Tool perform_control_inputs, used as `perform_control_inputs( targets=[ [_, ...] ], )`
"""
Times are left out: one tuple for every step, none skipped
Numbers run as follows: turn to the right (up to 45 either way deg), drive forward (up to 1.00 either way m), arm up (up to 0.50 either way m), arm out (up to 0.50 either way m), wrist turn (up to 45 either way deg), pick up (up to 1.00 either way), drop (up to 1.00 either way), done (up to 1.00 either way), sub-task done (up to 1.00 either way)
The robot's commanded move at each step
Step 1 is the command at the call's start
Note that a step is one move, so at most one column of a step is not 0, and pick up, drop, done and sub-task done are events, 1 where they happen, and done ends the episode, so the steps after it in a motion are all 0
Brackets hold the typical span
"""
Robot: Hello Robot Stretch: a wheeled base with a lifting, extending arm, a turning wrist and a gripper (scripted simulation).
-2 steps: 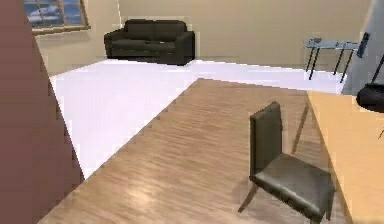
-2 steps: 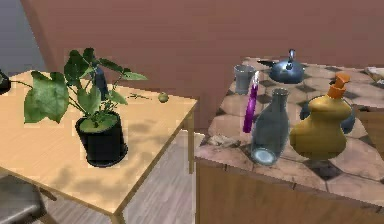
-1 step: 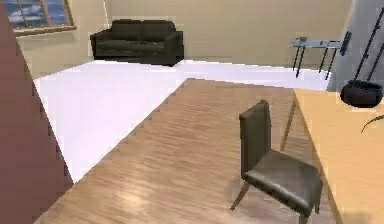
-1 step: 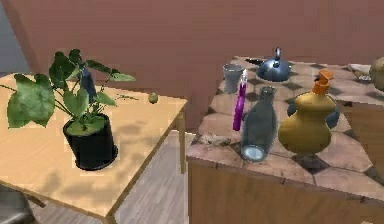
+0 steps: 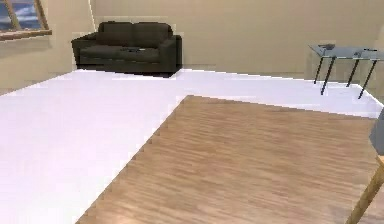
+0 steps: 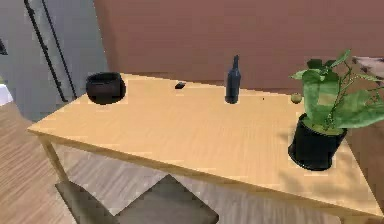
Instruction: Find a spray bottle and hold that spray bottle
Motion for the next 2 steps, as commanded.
perform_control_inputs(
  targets=[
    [21.0,0.0,0.0,0.0,0.0,0.0,0.0,0.0,0.0],
    [0.0,0.05,0.0,0.0,0.0,0.0,0.0,0.0,0.0]
  ],
)
